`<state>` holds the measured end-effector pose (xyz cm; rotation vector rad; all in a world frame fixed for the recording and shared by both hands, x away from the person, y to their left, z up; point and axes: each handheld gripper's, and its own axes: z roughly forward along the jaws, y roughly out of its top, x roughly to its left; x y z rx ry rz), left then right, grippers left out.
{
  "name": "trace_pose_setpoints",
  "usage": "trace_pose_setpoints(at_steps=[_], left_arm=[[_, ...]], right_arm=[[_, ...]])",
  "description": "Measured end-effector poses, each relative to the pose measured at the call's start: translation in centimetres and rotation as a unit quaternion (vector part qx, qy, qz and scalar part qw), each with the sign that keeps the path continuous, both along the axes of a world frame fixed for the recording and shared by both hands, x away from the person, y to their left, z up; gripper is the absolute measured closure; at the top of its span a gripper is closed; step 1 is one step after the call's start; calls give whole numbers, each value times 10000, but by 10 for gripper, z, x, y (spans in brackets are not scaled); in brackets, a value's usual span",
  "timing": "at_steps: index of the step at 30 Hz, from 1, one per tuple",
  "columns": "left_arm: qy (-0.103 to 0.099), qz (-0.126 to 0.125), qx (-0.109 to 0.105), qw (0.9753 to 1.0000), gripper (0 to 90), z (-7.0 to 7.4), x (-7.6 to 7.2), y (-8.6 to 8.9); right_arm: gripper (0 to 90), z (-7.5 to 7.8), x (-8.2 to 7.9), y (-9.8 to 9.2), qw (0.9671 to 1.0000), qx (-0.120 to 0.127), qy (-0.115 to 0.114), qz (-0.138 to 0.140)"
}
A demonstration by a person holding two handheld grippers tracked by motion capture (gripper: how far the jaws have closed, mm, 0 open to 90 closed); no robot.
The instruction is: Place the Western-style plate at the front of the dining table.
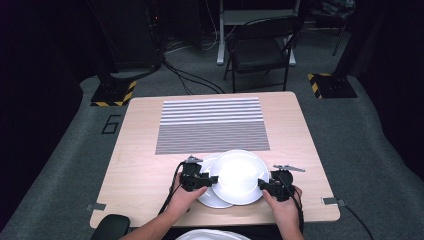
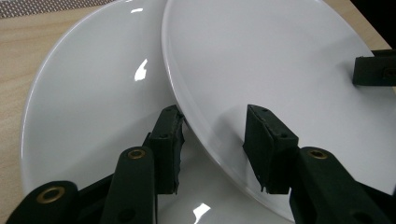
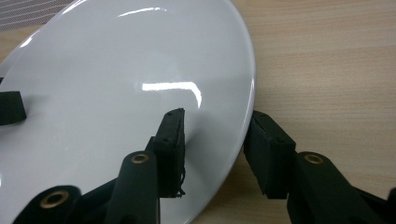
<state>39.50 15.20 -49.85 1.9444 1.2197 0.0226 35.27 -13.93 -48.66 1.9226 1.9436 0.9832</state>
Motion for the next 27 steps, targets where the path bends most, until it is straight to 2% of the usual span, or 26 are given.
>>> trace_pose_setpoints(at_steps=[1, 4, 7, 13, 16, 21, 27], left_arm=[[3, 0, -8, 10000, 567, 0, 0, 0], [-55, 5, 52, 10000, 543, -1, -2, -3], [-33, 23, 48, 10000, 533, -1, -2, -4], [8, 37, 81, 10000, 531, 0, -1, -2], [69, 40, 61, 10000, 530, -1, 0, -2], [60, 51, 40, 10000, 532, 1, 1, -1], [4, 79, 19, 10000, 533, 4, 2, 2]], right_arm=[[560, -1, 0, 0, 10000, -40, -59, 33], [531, -1, -2, 3, 10000, -54, -33, 40], [506, -2, -3, 5, 10000, -65, -35, 64], [516, -3, -4, 5, 9999, 111, 8, 51], [526, -2, -5, 5, 9999, 116, -5, 41], [539, -1, -5, 7, 9999, 138, 48, -12], [552, 2, -5, 8, 9999, 122, -104, 17]])
